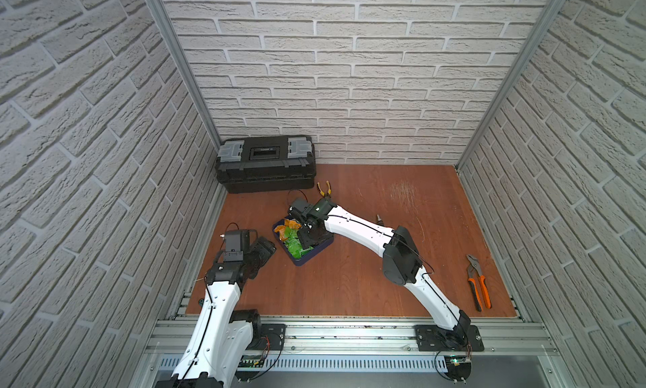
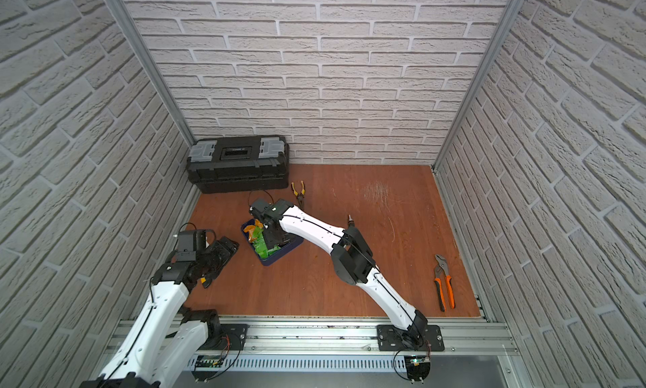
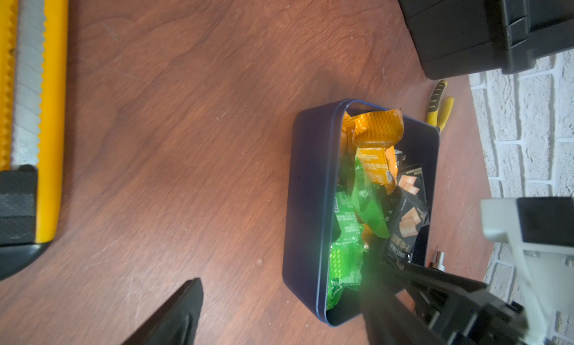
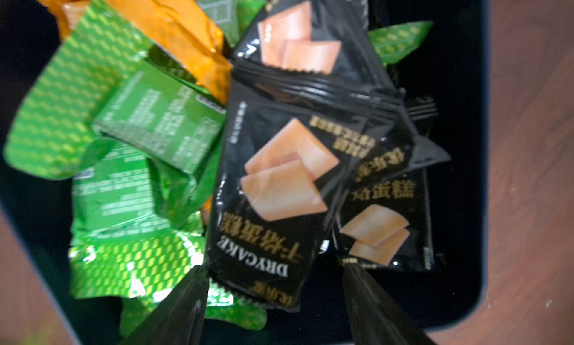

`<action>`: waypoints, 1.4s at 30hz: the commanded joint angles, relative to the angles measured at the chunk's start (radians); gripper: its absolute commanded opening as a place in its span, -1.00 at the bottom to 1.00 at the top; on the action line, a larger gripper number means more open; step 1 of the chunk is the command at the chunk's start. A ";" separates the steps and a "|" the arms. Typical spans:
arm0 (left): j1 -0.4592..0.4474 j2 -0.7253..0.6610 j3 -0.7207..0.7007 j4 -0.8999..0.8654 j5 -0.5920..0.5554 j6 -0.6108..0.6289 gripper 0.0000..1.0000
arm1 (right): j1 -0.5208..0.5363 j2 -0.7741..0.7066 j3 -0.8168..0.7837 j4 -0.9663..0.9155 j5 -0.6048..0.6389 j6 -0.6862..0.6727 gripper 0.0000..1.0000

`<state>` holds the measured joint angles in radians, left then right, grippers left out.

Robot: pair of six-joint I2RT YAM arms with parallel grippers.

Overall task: Take the cookies out of the storage box
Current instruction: Pick up the cookie from the storage box.

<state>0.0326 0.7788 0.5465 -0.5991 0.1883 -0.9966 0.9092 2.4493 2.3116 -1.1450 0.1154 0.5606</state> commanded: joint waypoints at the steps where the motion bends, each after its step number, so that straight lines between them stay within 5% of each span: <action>1: 0.008 -0.013 -0.016 0.004 0.009 0.007 0.69 | 0.002 0.012 0.035 -0.001 0.053 -0.010 0.42; 13: 0.009 -0.005 -0.016 0.004 0.018 0.010 0.70 | 0.001 0.067 0.116 0.028 0.081 -0.039 0.47; 29: 0.015 0.013 -0.016 0.018 0.037 0.031 0.70 | 0.002 0.050 0.137 0.054 0.155 -0.089 -0.26; 42: 0.015 0.007 -0.031 0.034 0.057 0.033 0.71 | 0.002 -0.050 0.123 0.066 0.081 -0.041 -0.31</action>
<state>0.0402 0.7887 0.5278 -0.5980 0.2314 -0.9802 0.9108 2.5072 2.4203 -1.1141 0.2119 0.4980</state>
